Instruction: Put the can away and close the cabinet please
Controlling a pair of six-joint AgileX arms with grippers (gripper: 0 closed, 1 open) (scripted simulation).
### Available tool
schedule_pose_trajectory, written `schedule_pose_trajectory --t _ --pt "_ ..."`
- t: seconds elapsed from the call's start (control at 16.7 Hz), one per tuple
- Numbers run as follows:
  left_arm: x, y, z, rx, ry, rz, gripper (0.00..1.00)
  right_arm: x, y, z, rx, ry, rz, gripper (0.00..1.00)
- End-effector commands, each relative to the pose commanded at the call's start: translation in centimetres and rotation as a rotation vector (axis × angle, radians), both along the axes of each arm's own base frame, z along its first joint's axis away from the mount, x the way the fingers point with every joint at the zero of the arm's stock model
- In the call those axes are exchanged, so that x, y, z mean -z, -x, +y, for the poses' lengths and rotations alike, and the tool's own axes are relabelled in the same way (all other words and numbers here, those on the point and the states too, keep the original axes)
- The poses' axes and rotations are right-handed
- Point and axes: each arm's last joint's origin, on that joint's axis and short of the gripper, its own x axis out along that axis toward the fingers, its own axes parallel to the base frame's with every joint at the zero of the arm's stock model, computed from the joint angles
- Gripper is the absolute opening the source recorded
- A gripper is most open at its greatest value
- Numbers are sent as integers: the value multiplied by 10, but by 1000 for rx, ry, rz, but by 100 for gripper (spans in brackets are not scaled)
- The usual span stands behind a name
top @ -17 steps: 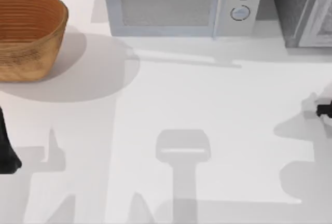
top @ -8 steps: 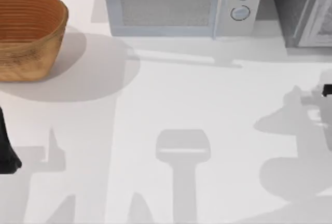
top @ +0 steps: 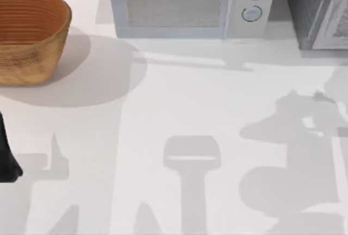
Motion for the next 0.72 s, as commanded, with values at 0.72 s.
schedule_pose_trajectory --t 0.72 --pt "0 0 0 0 0 0 100 -58 14 2 -1 -1 -8 0"
